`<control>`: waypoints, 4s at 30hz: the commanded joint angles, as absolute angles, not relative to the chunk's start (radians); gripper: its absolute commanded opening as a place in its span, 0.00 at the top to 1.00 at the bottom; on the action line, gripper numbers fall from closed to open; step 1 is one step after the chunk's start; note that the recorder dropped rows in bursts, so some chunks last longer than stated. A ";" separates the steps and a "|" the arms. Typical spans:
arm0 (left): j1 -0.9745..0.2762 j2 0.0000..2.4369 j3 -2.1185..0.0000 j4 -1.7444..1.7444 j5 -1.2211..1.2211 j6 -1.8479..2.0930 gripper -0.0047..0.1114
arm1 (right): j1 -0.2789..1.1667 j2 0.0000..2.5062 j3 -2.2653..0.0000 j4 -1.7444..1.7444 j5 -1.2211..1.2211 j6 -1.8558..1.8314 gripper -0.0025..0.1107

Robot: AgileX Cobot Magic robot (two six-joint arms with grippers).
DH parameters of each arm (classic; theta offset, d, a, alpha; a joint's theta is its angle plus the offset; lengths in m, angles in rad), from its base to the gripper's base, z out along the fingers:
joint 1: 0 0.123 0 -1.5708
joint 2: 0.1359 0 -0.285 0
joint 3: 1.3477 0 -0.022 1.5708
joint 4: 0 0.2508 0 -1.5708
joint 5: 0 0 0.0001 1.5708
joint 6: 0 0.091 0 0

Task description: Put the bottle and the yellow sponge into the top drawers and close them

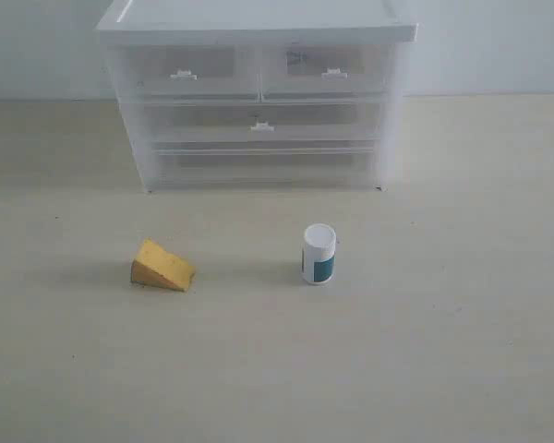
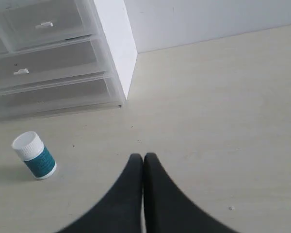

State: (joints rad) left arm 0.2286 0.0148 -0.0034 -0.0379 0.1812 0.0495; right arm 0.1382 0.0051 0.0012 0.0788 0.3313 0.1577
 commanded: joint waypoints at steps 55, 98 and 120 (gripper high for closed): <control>0.221 0.019 0.000 -0.035 0.184 0.048 0.93 | 0.651 2.055 -1.108 -0.347 -0.970 1.510 0.44; 0.221 0.019 0.000 -0.035 0.165 0.048 0.93 | 0.709 2.022 -0.935 -0.543 -1.149 1.440 0.98; 0.221 0.019 0.000 -0.035 0.163 0.048 0.93 | 0.782 2.038 -1.021 -1.084 -0.505 0.903 0.12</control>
State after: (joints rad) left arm 0.2286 0.0148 -0.0034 -0.0379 0.1733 0.0495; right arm 0.7511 2.0211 -0.9769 -1.0756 -0.6175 0.9881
